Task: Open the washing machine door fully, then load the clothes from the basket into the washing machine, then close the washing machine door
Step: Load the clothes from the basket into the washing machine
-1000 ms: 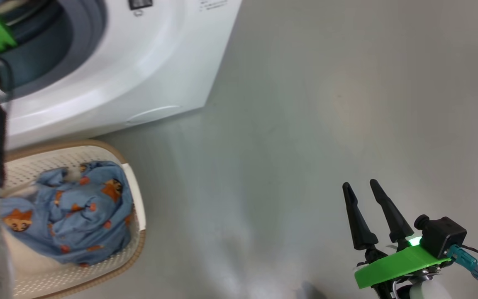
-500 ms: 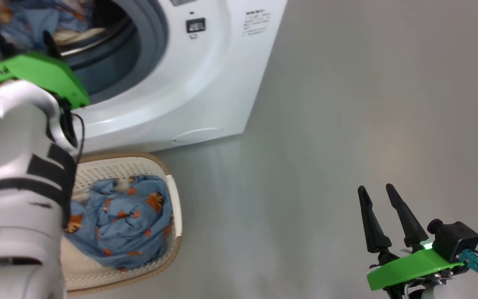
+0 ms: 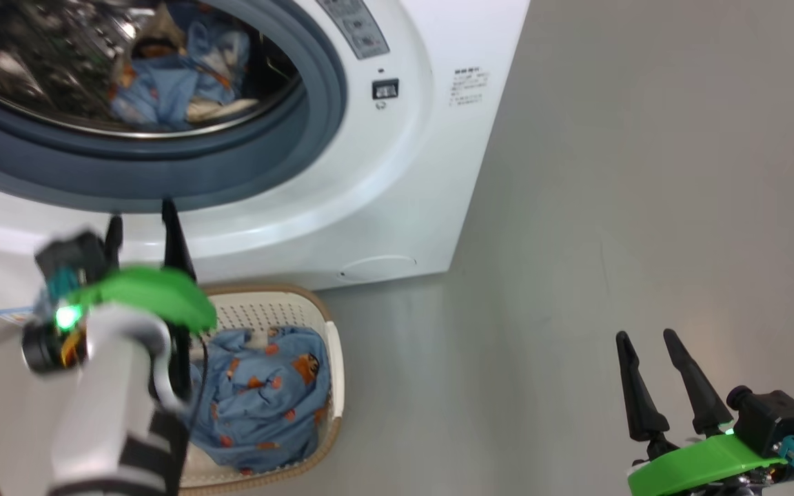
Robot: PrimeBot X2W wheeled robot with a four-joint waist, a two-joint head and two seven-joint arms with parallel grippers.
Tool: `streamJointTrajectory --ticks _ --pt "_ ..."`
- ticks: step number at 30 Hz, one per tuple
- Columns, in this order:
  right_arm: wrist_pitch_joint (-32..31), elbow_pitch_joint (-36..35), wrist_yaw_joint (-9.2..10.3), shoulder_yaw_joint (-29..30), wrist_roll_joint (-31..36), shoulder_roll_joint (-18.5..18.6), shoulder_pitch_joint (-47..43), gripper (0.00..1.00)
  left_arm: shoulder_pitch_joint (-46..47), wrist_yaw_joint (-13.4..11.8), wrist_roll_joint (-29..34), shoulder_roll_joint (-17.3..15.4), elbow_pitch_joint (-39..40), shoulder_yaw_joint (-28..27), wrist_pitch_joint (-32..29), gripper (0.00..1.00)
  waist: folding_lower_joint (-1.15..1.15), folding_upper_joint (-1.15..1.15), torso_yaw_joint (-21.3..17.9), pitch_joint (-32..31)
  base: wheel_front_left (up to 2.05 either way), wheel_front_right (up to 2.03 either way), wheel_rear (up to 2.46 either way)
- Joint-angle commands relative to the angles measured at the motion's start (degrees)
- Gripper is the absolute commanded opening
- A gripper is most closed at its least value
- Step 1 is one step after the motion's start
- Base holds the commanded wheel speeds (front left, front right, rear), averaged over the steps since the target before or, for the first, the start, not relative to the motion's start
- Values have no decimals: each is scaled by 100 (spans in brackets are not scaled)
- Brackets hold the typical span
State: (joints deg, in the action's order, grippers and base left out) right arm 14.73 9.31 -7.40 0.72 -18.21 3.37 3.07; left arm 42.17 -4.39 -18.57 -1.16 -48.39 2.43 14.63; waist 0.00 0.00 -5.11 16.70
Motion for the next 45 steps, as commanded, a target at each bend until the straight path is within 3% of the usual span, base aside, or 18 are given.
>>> streamJointTrajectory --ticks 1,5,11,29,45 --pt "27 -122 -9 -124 24 39 -105 100 -504 -74 -213 -176 591 -68 36 100 0 0 190 -334 0 0 0" --pt "27 -158 -9 -155 99 75 -217 100 -1492 -284 -552 -174 1520 294 36 100 0 0 295 -579 0 0 0" --pt "27 -215 -9 -169 193 117 -443 100 -2581 -554 -483 -173 2491 608 36 100 0 0 484 -897 0 0 0" --pt "27 -364 -9 -300 488 238 -912 100 -4478 -761 -263 -172 3450 439 37 100 0 0 525 -1688 0 0 0" --pt "27 -391 -9 -415 507 243 -927 100 -5172 -715 -128 -172 3892 407 37 100 0 0 521 -1837 0 0 0"
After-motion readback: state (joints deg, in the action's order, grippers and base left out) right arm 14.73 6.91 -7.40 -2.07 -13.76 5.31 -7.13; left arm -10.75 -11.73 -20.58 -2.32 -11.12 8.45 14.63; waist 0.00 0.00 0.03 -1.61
